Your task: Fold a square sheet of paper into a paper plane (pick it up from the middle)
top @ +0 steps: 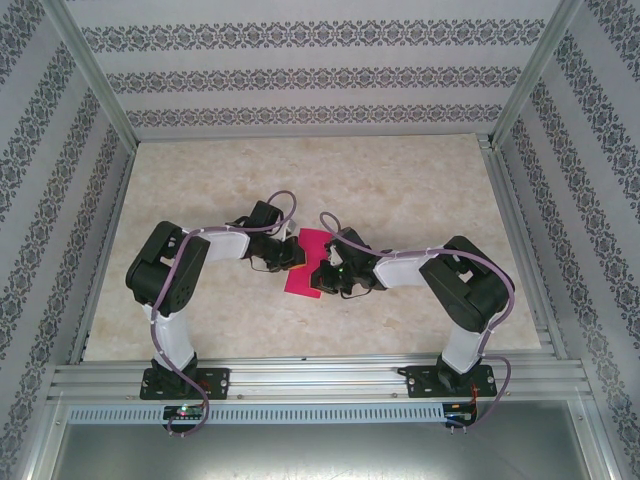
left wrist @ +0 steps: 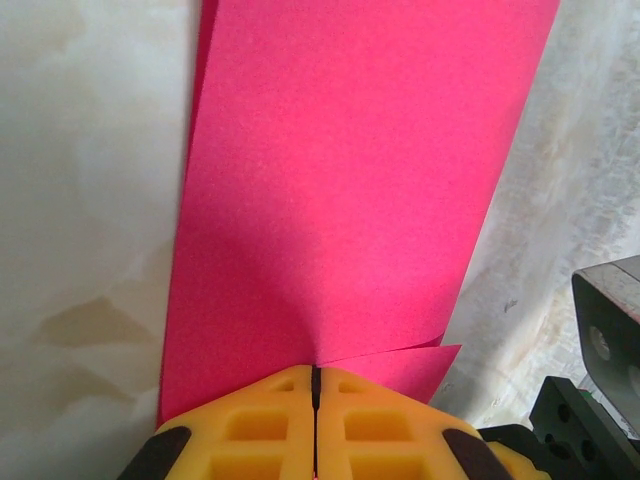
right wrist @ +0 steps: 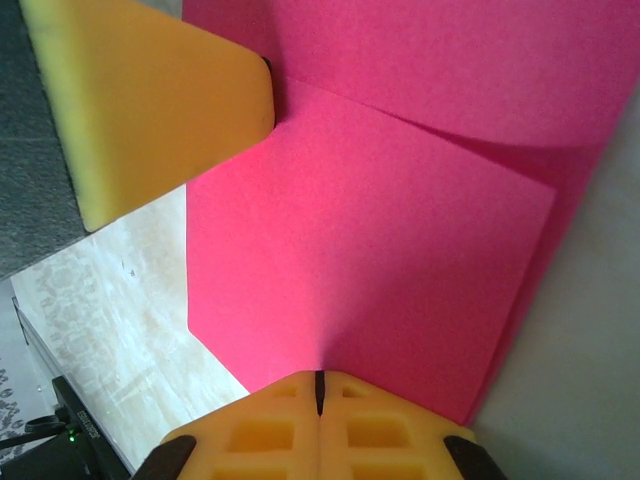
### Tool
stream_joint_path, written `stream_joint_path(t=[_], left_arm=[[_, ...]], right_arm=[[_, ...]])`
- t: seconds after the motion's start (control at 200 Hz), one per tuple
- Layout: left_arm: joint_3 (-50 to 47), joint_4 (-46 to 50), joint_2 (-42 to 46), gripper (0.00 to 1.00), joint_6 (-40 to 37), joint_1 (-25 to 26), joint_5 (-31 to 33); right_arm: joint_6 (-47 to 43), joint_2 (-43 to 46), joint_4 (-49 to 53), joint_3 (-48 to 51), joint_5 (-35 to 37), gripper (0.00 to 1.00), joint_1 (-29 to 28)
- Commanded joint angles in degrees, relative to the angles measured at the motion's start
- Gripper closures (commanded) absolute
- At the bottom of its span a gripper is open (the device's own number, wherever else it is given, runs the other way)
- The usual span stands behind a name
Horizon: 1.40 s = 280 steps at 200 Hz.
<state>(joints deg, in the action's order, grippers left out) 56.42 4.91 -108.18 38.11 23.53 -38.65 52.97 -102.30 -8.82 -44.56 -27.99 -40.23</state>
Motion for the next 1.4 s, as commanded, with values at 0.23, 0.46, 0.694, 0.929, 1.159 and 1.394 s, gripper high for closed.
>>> stream_joint_path(t=[0.23,0.46,0.694,0.929,1.159,1.394], left_arm=[[0.80,0.07,-2.02,0.90,-3.51,-4.95,1.49],[1.32,0.53,-0.70,0.89,-4.58,-6.85,-0.20],[2.59,3.35,4.07,0.86,-5.26,-6.87,-1.88],[0.95,4.14,6.84,0.87,-4.46,-2.63,-1.90],[0.01,1.57,4.70,0.86,-2.40,-0.90,-0.24],[2.19,4.22,2.34,0.87,-4.13,-0.77,0.68]], right_arm=[[-2.82,-2.16,6.98,3.34,1.51,1.00,0.56],[-2.79,-2.38,6.89,2.25,0.83,1.00,0.76],[-3.92,-1.80,6.71,0.35,-0.54,1.00,0.76],[-6.27,2.85,9.12,-1.97,-0.52,0.96,1.20],[-5.98,10.37,9.38,-1.14,1.84,0.79,2.29],[-1.88,13.79,7.75,3.19,5.95,0.65,4.38]])
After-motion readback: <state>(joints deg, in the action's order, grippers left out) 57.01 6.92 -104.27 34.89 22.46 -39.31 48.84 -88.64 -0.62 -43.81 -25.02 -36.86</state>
